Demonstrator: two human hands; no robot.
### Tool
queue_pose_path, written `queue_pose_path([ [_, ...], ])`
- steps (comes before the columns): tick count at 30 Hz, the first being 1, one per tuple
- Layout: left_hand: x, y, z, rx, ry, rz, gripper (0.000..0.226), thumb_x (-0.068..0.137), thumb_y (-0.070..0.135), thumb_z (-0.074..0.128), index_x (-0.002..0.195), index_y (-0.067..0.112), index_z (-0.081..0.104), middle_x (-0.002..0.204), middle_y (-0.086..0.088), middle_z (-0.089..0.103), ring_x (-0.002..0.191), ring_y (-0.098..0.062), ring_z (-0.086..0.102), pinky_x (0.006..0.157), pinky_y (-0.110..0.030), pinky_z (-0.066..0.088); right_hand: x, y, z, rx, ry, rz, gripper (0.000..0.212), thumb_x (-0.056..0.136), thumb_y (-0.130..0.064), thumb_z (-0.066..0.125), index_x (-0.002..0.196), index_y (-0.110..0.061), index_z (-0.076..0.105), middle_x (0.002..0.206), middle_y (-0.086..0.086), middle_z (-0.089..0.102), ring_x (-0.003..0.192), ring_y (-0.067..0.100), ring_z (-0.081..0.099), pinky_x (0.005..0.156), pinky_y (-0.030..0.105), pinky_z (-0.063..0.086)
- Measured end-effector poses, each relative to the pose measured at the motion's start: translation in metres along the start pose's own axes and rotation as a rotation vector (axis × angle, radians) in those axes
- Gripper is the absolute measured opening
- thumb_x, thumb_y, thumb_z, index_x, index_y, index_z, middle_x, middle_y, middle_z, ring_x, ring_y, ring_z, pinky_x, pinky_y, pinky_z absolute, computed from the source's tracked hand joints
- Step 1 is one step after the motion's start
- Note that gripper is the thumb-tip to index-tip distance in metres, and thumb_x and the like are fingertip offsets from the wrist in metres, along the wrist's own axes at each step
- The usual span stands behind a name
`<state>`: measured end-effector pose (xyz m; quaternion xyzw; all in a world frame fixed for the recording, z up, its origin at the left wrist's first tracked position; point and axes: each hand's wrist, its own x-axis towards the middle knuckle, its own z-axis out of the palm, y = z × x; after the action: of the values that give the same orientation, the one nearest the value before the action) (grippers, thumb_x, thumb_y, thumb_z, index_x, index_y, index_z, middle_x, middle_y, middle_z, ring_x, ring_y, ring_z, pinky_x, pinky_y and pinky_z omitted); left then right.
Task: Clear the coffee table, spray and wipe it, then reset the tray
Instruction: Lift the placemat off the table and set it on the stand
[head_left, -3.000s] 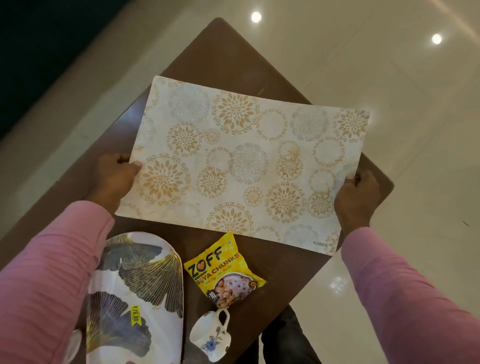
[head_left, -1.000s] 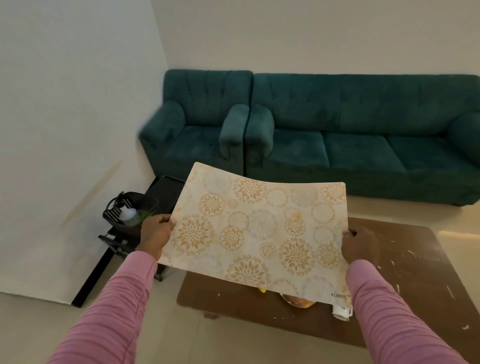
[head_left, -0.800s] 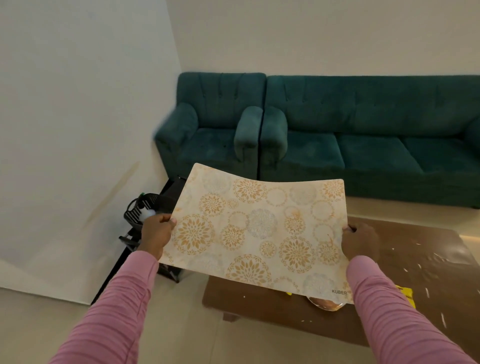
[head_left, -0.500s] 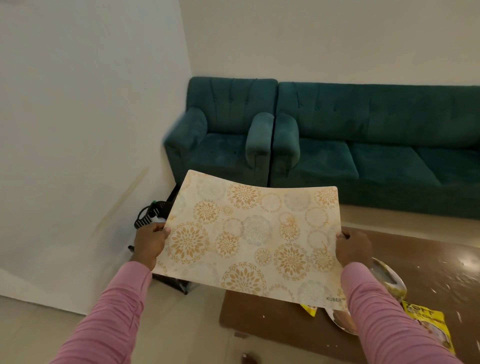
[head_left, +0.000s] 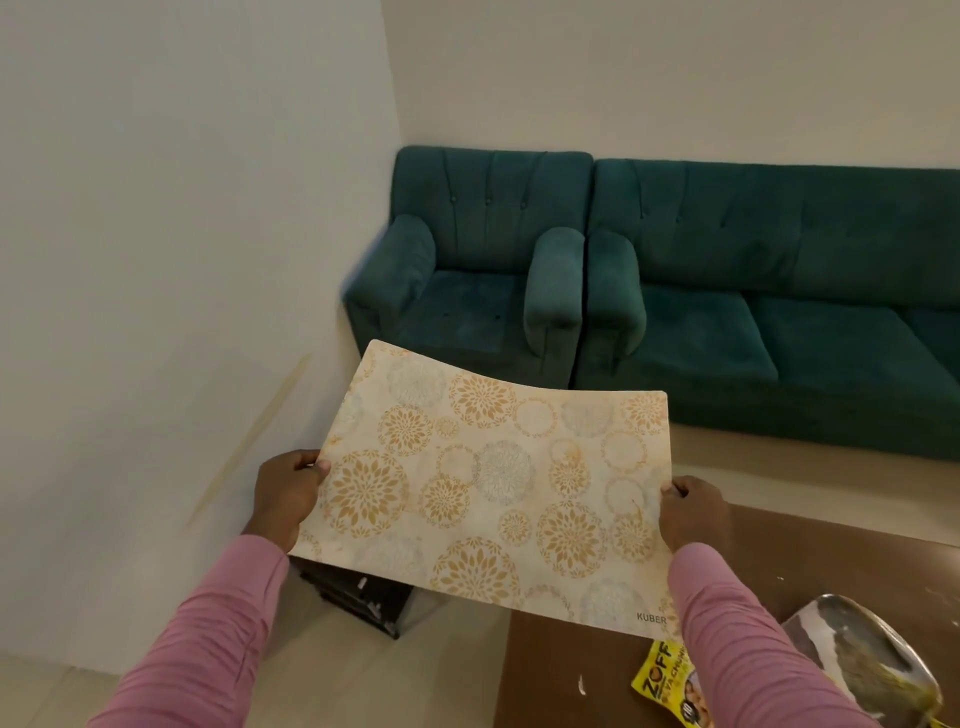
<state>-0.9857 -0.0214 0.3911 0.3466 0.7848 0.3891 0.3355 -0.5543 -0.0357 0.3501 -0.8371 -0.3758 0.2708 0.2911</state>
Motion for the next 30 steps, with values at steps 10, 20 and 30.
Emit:
queue_pose_path([
  [10,0.11,0.002,-0.017,0.022,-0.037,-0.03,0.023,0.093,0.007,0.06,0.115,0.0,0.067,0.111,-0.015,0.066,0.092,-0.024,0.058,0.085,-0.033,0.046,0.018,-0.072,0.077,-0.052,0.049,0.019,0.022,0.095,-0.014,0.049,0.105,-0.007,0.067,0.09,0.012,0.066,0.077,0.027,0.058,0.073,0.034,0.047],
  [20,0.267,-0.003,-0.056,0.024,-0.148,-0.045,0.018,0.092,0.006,0.061,0.107,0.003,0.07,0.104,-0.012,0.067,0.088,-0.024,0.06,0.082,-0.032,0.048,0.005,-0.149,0.182,-0.115,0.089,0.105,0.023,0.096,-0.017,0.046,0.104,-0.011,0.067,0.093,0.013,0.067,0.078,0.03,0.06,0.07,0.034,0.046],
  [30,0.378,0.006,-0.022,0.052,-0.208,-0.033,0.018,0.092,0.01,0.062,0.107,0.007,0.07,0.103,-0.009,0.068,0.093,-0.025,0.063,0.089,-0.037,0.052,0.036,-0.202,0.23,-0.114,0.147,0.161,0.021,0.095,-0.019,0.05,0.105,-0.011,0.066,0.1,0.015,0.066,0.081,0.031,0.057,0.08,0.041,0.049],
])
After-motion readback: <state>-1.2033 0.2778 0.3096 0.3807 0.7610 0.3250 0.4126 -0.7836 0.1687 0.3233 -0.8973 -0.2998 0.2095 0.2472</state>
